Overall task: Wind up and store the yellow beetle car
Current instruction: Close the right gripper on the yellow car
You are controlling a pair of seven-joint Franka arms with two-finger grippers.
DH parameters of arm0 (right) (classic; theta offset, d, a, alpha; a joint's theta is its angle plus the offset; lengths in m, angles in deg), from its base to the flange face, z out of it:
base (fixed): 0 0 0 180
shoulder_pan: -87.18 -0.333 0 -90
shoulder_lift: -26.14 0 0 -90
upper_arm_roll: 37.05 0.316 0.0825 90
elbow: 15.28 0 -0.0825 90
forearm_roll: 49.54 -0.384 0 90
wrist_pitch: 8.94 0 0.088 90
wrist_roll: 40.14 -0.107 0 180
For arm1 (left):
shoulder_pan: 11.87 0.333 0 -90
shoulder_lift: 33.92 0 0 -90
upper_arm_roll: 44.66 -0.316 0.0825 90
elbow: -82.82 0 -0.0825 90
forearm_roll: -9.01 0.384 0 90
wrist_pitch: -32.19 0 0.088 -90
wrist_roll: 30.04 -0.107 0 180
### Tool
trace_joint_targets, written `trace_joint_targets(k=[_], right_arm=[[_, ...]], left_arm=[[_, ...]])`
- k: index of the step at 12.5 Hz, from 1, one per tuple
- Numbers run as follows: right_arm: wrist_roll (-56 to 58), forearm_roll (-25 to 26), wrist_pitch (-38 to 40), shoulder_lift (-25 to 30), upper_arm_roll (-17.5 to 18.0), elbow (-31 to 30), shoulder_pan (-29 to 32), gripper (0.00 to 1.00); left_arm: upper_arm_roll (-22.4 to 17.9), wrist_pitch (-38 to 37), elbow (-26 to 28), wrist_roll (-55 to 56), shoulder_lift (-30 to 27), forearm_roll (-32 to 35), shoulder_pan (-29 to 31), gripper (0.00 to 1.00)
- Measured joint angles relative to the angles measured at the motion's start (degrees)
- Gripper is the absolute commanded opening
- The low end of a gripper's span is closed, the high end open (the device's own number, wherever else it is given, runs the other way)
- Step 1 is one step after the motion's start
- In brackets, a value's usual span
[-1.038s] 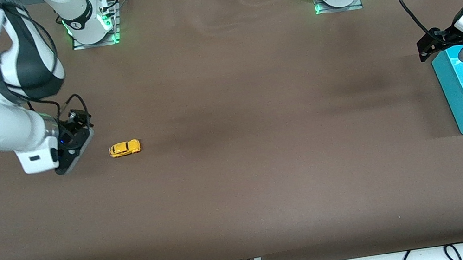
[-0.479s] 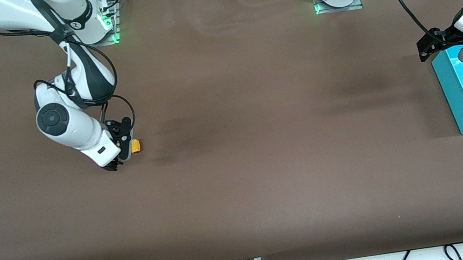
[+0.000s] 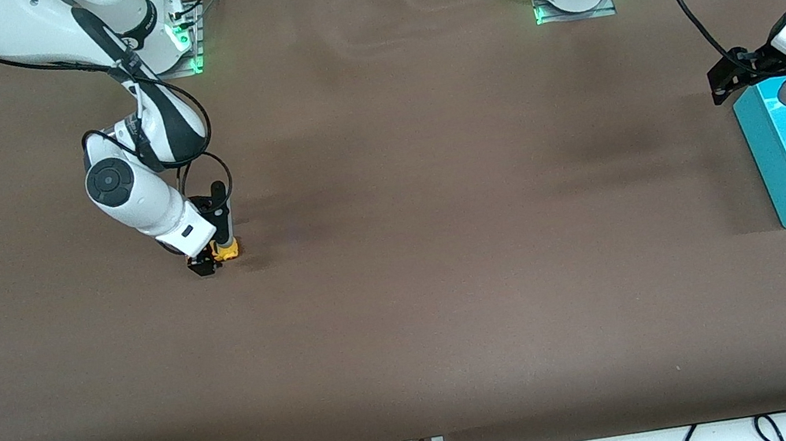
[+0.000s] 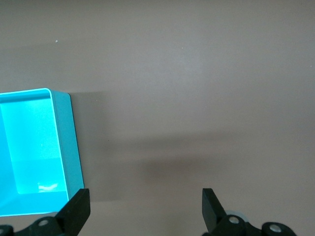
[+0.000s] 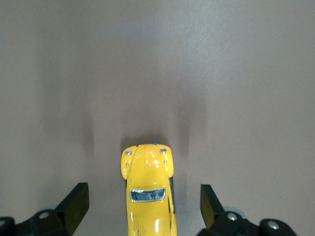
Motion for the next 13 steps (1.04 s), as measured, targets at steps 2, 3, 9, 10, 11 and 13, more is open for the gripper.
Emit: trace_joint_targets(k=[2,3,9,10,11,13], right_arm=[[2.0,0.0,-1.4,-0.6,-0.1,-0.6,1.4,0.78],[2.7,0.0,-1.8,-1.0,-0.1,-0.6,2.0,0.63],[3.2,0.0,-2.4,-1.6,-0.1,-0.6,2.5,0.02],[3.2,0.0,-2.4,-1.6,-0.1,-0.6,2.5,0.02],[3.2,0.0,-2.4,-1.6,-0.1,-0.6,2.5,0.02],[3.2,0.0,-2.4,-1.6,-0.1,-0.6,2.8,0.02]], left_arm=[[0.0,0.0,0.0,0.0,0.0,0.0,0.0,1.00],[0.0,0.0,0.0,0.0,0.0,0.0,0.0,1.00],[0.0,0.0,0.0,0.0,0.0,0.0,0.0,1.00],[0.0,0.0,0.0,0.0,0.0,0.0,0.0,1.00],[0.0,0.0,0.0,0.0,0.0,0.0,0.0,1.00],[0.0,0.0,0.0,0.0,0.0,0.0,0.0,1.00]])
